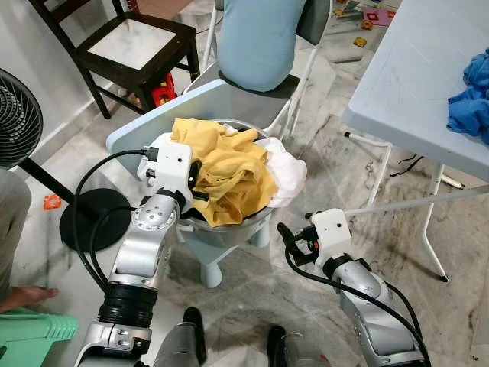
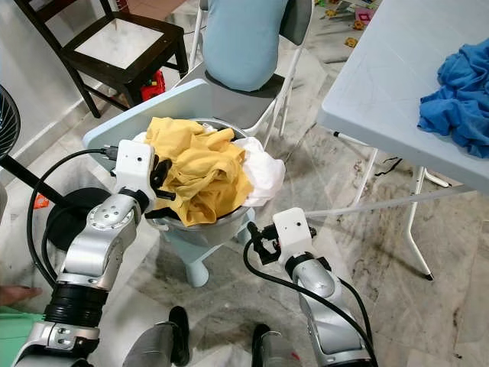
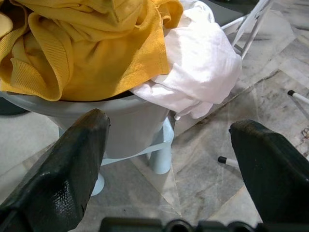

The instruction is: Hang hanger

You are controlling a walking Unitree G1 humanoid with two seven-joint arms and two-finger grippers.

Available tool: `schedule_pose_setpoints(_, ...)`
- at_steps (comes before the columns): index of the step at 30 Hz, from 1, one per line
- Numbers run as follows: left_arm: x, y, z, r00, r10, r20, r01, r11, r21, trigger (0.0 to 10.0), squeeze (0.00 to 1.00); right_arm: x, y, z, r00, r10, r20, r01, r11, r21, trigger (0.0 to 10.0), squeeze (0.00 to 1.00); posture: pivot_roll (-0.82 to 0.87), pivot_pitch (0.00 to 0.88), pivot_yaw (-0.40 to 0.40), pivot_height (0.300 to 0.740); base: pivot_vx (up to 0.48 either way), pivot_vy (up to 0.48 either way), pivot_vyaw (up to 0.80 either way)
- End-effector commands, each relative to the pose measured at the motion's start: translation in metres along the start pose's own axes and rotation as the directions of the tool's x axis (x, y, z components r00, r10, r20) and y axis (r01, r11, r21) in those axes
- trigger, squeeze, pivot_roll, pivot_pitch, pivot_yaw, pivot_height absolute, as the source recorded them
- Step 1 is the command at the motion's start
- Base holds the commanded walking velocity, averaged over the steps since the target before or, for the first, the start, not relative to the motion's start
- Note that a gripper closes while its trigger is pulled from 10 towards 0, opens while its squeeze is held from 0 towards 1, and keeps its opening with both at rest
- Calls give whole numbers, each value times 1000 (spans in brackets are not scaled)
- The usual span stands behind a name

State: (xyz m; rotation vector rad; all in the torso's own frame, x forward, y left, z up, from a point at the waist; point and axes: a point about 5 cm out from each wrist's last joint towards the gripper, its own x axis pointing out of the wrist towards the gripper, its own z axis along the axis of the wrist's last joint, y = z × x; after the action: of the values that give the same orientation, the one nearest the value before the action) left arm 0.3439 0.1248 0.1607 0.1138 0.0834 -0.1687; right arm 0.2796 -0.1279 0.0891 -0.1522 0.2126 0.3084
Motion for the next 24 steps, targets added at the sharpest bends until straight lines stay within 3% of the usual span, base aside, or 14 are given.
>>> schedule_pose_setpoints(1, -1, -3, 5, 1000, 1, 13, -1, 1000, 6, 10000, 1000, -2, -1, -6, 1000, 1, -20, -1, 1000, 0, 10000, 0, -44, 271, -32, 740, 0, 0, 0)
schedule_pose_setpoints(16, 0, -9, 5, 1000, 3, -15, -2, 1000, 27, 10000, 1000, -3, 1, -6, 1000, 2, -23, -2, 1000, 7, 10000, 0, -43, 275, -29, 740, 0, 0, 0)
schedule_pose_setpoints(22, 2, -10, -7, 996, -9, -90, 16, 996, 83, 10000, 996, -4, 1, -6, 1000, 2, -25, -2, 1000, 4, 10000, 0, -48, 281, -25, 740, 0, 0, 0)
schedule_pose_setpoints(23, 2, -11, -7, 996, -8, -92, 16, 996, 88, 10000, 671, -5, 1, -6, 1000, 2, -25, -2, 1000, 4, 10000, 0, -51, 282, -27, 740, 0, 0, 0)
schedule_pose_setpoints(24, 2, -11, -7, 996, -8, -92, 16, 996, 88, 10000, 671, -5, 1, -6, 1000, 2, -25, -2, 1000, 4, 10000, 0, -51, 282, -27, 740, 0, 0, 0)
